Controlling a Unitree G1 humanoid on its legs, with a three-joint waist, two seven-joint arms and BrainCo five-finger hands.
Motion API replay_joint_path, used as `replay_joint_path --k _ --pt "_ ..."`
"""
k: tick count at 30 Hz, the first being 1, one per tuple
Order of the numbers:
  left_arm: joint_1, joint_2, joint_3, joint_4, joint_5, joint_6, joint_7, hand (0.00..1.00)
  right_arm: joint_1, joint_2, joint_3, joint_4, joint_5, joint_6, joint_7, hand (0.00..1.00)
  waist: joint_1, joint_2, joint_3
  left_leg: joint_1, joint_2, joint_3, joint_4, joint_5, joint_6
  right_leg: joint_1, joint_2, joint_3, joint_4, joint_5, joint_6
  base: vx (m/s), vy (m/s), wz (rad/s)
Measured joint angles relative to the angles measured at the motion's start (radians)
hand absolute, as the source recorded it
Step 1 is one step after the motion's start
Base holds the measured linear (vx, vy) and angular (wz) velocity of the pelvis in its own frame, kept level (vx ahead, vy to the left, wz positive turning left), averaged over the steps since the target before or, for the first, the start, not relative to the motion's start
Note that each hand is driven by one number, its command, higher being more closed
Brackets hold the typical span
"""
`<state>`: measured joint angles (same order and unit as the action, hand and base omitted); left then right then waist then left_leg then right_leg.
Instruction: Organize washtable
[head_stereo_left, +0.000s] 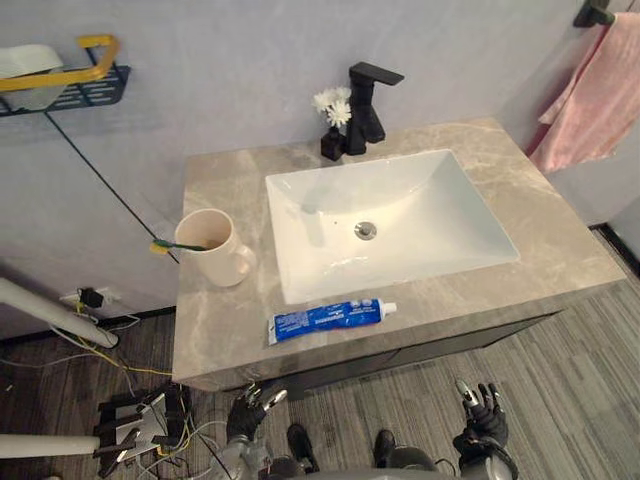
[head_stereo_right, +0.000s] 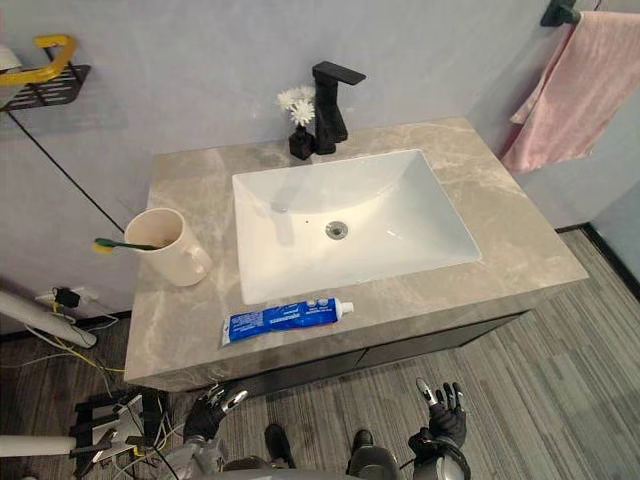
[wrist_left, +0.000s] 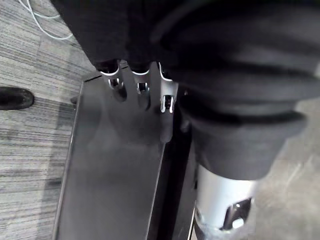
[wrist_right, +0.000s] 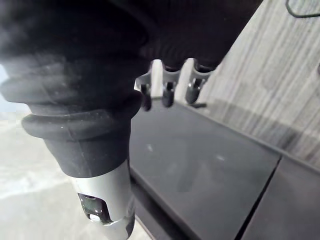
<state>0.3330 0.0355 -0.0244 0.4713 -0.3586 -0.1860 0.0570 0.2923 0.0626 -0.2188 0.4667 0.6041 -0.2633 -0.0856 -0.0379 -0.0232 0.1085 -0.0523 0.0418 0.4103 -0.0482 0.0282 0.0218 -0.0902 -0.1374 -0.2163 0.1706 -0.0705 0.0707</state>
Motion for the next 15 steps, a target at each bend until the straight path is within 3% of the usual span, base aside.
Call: replay_joint_path --k 4,8,12,15 --pt "0.0 -0.021 0.035 0.0 -0.002 0.001 0.021 0.0 -0.044 -0.018 0.002 0.043 -0.007 -0.001 -0.001 0.0 0.005 -0.012 -0.011 0.008 -0.001 0.001 -0.007 0.016 -0.019 0.012 0.001 0.002 -0.043 -0.015 0.008 -0.01 -0.011 -0.05" --pt "-0.006 -0.022 0.04 0.0 -0.007 -0.021 0.038 0.0 -0.045 -0.026 0.014 0.065 -0.006 -0.002 -0.002 0.0 0.027 -0.024 -0.024 -0.034 0.014 -0.008 0.017 0.018 -0.022 0.025 0.024 -0.002 -0.119 0.037 0.002 0.03 -0.012 0.01" --pt "-0.029 -0.024 0.038 0.003 -0.061 -0.024 0.038 0.0 -0.043 -0.036 0.019 0.073 -0.006 -0.002 -0.005 0.0 0.023 -0.015 -0.012 -0.081 0.018 -0.083 0.097 0.013 -0.014 0.046 0.029 -0.06 -0.12 0.039 -0.004 0.04 -0.022 0.45" --pt "-0.033 -0.034 0.04 -0.003 -0.086 -0.04 0.037 0.0 -0.063 -0.046 0.029 0.08 -0.006 -0.004 -0.006 0.0 0.027 0.0 0.0 -0.093 0.014 -0.154 0.129 0.01 -0.017 0.051 0.019 -0.115 -0.067 -0.009 -0.024 -0.05 -0.017 0.54"
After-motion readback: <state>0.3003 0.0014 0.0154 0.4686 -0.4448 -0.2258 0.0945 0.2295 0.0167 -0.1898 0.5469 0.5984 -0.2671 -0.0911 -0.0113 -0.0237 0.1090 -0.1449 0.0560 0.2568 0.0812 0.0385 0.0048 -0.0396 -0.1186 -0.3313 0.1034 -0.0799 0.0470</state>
